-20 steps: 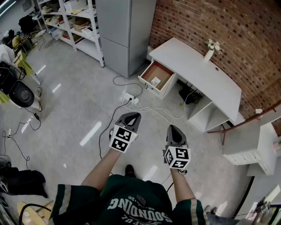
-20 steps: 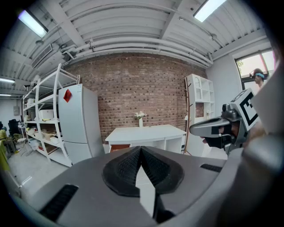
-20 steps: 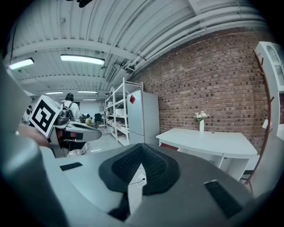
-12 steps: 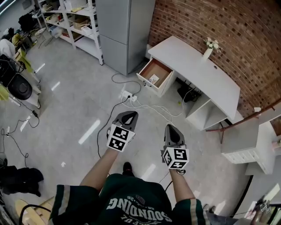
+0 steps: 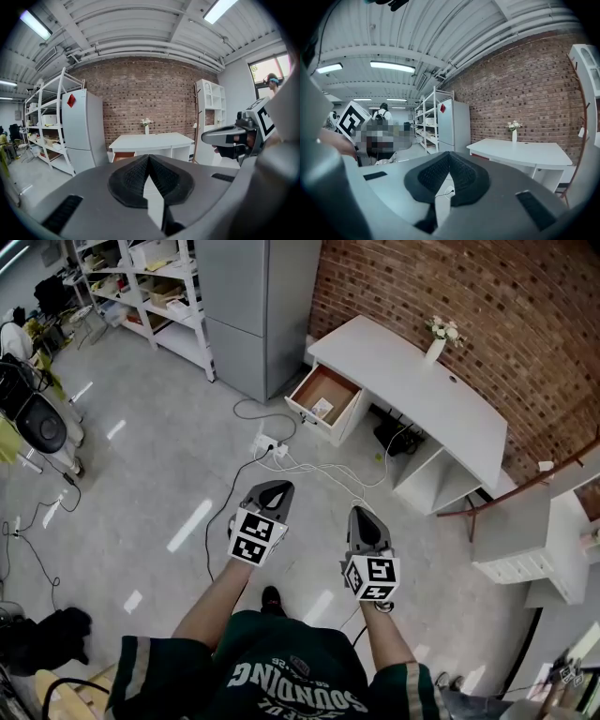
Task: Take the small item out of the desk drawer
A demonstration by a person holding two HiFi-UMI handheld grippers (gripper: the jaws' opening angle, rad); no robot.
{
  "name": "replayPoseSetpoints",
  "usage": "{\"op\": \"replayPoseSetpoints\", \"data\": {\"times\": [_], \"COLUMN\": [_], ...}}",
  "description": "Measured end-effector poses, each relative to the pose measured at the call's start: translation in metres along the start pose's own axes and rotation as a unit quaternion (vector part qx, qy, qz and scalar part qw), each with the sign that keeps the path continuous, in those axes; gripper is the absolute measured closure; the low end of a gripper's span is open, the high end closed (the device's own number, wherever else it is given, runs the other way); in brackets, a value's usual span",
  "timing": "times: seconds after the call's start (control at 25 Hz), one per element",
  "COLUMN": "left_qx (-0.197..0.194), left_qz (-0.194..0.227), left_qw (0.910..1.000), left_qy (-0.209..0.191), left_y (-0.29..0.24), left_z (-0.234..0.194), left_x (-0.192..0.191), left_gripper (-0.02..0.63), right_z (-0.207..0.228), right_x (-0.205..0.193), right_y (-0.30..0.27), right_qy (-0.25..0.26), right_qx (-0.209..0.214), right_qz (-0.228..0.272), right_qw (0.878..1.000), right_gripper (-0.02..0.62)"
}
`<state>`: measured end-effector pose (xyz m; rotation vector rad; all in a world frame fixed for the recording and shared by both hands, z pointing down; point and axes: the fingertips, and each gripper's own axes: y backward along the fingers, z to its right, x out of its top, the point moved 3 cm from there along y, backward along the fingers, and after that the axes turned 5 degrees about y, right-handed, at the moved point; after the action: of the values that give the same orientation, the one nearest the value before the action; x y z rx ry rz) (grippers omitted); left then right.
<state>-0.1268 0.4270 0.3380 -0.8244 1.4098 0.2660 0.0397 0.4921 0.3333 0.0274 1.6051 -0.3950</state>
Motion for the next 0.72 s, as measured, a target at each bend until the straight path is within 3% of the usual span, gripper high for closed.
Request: {"op": "replayPoseSetpoints", "data": {"times": [0.72], "left_qx": [-0.016], "left_qz": [0.001], "left_qw": [0.9999], "left_qy": [-0.005], "left_y": [-0.010], "left_z": [-0.012], "left_x": [0.000], "left_gripper": [0.591], "right_z": [0.003], "right_x": [-0.006], "right_y": [-0.007], "right_qy": [-0.013], "right_qx": [-0.022], "right_qz": [-0.010], "right_qw": [1.000], "right_gripper": [0.572]}}
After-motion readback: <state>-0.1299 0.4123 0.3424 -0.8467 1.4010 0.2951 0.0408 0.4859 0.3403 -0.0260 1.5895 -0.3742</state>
